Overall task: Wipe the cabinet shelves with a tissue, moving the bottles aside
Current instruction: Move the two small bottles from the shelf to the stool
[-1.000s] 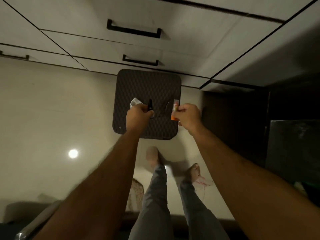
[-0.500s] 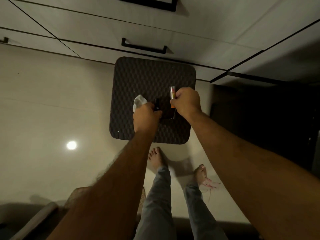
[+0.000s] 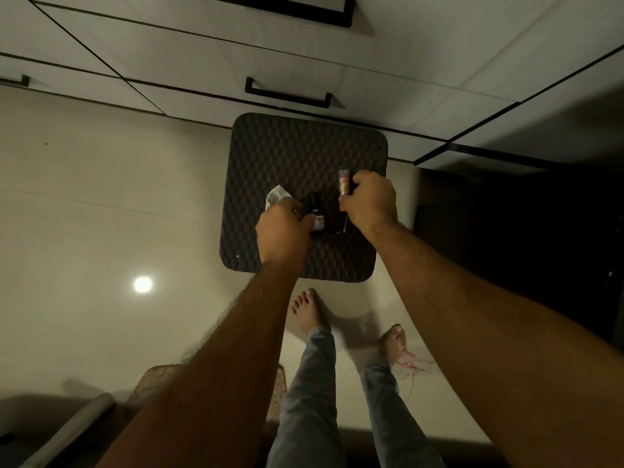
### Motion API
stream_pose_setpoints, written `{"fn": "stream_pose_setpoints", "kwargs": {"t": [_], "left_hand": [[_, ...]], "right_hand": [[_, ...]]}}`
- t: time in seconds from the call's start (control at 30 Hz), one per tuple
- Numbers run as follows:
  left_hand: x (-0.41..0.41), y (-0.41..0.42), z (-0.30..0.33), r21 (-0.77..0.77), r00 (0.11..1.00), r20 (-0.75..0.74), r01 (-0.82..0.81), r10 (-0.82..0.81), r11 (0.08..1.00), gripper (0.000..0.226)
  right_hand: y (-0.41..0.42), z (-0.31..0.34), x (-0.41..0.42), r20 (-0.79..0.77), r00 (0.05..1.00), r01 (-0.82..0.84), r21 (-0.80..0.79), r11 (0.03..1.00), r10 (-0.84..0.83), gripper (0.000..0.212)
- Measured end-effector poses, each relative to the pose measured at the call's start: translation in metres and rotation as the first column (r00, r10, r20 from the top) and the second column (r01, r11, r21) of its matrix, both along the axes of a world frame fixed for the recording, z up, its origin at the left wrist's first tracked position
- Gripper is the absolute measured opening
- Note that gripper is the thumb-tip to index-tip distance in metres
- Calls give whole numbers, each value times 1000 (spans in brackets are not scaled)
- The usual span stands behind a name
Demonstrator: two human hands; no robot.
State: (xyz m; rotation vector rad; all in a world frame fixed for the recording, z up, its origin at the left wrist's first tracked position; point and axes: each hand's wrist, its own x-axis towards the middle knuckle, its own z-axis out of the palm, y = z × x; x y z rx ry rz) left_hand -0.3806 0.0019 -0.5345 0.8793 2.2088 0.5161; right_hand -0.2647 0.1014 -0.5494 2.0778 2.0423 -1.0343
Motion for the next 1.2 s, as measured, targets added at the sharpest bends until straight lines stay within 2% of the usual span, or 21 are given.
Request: {"fn": "stream_pose_setpoints", "kwargs": {"t": [0.17, 0.37, 0.57, 0.77, 0.93, 1.07, 1.2], "left_hand": [[-18, -9, 0, 48, 989, -60, -130, 133, 990, 31], [-29, -20, -17, -60, 972, -108, -218, 211, 974, 45], [-25, -19, -12, -110, 971, -60, -239, 233, 965, 31], [-14, -26, 8, -9, 954, 81, -290, 290, 957, 19], [16, -39, 53, 63, 923, 231, -329, 307, 942, 14], [52, -47, 115, 158, 898, 355, -331, 259, 930, 2], [95, -53, 190, 303, 893, 413, -320, 179, 898, 7]], "right_hand": [[-6, 6, 6, -72, 997, 25, 77, 997, -19, 23], [-25, 16, 10, -179, 983, 68, 103, 992, -49, 16], [-42, 19, 16, -241, 968, 89, 87, 992, -66, 19], [-53, 30, 22, -324, 945, 71, 61, 996, -47, 16], [-61, 72, 39, -408, 907, 71, -93, 993, -103, 8], [-65, 138, 65, -448, 883, 60, -189, 980, -141, 32], [-67, 213, 108, -536, 823, 82, -210, 974, -185, 33]]}}
